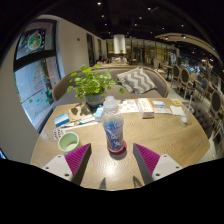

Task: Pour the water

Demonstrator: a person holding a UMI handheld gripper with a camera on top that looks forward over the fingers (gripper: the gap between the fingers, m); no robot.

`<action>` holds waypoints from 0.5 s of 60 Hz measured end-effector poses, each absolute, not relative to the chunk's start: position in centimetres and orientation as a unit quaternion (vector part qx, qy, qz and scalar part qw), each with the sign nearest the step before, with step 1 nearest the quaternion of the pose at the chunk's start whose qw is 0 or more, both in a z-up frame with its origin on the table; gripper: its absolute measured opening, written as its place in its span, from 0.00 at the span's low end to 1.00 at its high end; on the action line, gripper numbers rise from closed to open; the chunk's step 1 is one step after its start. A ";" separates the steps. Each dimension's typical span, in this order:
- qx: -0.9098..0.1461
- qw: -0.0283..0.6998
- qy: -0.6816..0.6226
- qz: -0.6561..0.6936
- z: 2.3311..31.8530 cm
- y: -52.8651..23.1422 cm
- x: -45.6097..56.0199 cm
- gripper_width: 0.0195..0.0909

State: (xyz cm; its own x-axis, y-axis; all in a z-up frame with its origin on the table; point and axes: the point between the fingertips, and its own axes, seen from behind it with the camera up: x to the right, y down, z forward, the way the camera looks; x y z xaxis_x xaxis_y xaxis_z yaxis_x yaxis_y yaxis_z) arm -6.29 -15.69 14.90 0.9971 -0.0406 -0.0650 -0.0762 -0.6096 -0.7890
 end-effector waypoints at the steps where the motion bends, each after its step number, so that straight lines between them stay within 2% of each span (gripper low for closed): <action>1: -0.898 0.438 0.034 0.019 15.4 -16.5 -6.4 0.92; 14: -0.906 0.422 0.044 -0.002 20.7 -25.0 -7.9 0.93; 30: -0.906 0.420 0.042 -0.032 22.3 -29.4 -7.9 0.92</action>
State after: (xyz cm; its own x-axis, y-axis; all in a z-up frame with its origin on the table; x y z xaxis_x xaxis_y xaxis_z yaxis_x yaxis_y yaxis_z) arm -7.85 -29.44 22.31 0.9944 -0.1037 0.0223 -0.0499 -0.6429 -0.7643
